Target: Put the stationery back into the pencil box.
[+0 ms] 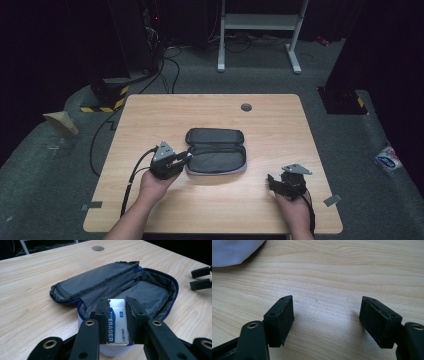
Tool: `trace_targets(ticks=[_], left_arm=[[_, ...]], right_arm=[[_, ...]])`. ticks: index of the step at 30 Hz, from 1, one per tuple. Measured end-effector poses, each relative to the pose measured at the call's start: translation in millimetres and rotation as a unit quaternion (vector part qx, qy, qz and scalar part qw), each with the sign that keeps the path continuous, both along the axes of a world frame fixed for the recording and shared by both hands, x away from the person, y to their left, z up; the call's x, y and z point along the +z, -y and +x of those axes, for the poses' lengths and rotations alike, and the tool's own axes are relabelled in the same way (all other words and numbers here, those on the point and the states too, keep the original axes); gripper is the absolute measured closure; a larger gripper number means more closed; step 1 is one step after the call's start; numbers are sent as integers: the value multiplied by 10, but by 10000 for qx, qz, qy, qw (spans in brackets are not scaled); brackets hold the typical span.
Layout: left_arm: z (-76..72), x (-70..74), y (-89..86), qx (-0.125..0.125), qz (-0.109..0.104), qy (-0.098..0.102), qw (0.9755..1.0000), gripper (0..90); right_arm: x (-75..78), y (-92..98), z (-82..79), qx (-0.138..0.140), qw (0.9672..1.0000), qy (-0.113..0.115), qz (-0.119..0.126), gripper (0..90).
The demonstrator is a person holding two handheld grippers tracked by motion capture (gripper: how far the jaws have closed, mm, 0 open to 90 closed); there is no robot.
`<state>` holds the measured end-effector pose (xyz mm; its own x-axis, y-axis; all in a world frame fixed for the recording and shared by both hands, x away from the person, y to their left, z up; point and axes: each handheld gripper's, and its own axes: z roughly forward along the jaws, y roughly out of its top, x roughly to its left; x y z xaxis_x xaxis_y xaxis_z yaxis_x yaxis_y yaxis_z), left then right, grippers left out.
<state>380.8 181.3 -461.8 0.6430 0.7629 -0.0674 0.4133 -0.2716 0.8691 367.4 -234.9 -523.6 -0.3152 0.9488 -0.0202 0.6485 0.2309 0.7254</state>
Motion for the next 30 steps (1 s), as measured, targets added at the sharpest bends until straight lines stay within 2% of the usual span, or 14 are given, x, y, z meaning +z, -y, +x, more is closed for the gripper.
trace_targets(ticks=[5, 9, 18, 27, 30], left_arm=[[55, -6, 67, -42, 20, -35, 10000, 729], [93, -11, 115, -74, -43, -77, 9999, 729], [176, -46, 262, -186, 28, -207, 9996, 728], [259, -124, 358, -141, 215, -441, 9987, 728], [268, -161, 366, -104, 376, -476, 9981, 728]], right_arm=[[-1, 0, 1, 3, 10000, 6, 4, 272], [0, 1, 2, 9, 10000, 7, 2, 272], [-1, 3, 2, 17, 10000, 13, -4, 272], [-1, 1, 0, 5, 10000, 5, 5, 272], [-1, 1, 1, 7, 10000, 7, 5, 272]])
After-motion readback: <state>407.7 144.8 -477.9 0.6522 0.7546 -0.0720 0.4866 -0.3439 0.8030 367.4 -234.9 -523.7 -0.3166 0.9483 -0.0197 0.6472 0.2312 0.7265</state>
